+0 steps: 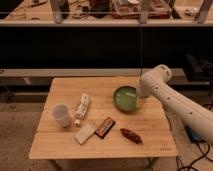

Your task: Drag the pepper across the table

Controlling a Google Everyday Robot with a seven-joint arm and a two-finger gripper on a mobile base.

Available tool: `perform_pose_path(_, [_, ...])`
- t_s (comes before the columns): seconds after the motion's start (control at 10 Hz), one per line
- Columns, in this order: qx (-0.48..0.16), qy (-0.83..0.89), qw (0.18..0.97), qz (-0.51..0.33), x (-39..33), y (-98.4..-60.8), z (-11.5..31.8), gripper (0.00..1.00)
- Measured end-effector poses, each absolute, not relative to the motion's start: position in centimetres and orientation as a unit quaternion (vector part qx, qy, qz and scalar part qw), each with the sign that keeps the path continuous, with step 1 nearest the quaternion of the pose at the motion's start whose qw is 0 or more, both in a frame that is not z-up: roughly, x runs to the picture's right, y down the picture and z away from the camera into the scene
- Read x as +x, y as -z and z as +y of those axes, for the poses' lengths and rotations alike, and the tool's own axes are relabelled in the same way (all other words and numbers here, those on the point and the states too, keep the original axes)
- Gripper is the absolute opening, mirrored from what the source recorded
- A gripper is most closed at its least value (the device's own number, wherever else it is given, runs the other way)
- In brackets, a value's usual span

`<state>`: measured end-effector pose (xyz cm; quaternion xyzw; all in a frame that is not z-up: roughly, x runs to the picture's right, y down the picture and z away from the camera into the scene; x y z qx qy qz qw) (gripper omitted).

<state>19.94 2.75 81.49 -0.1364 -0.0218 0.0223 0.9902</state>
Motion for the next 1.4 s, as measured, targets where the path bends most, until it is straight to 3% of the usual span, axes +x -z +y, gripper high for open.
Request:
perform_pose_path(0.2, [-0.137, -0.021, 0.990, -0.023, 20.0, -81.4, 2.8, 0.80])
perform_pose_path(0.6, [-0.184, -0.037, 0.982, -0.031, 21.7, -80.2, 7.9, 0.80])
perform_pose_path(1.4, [-0.206, -0.063, 0.975, -0.059, 21.7, -78.9, 14.1, 0.80])
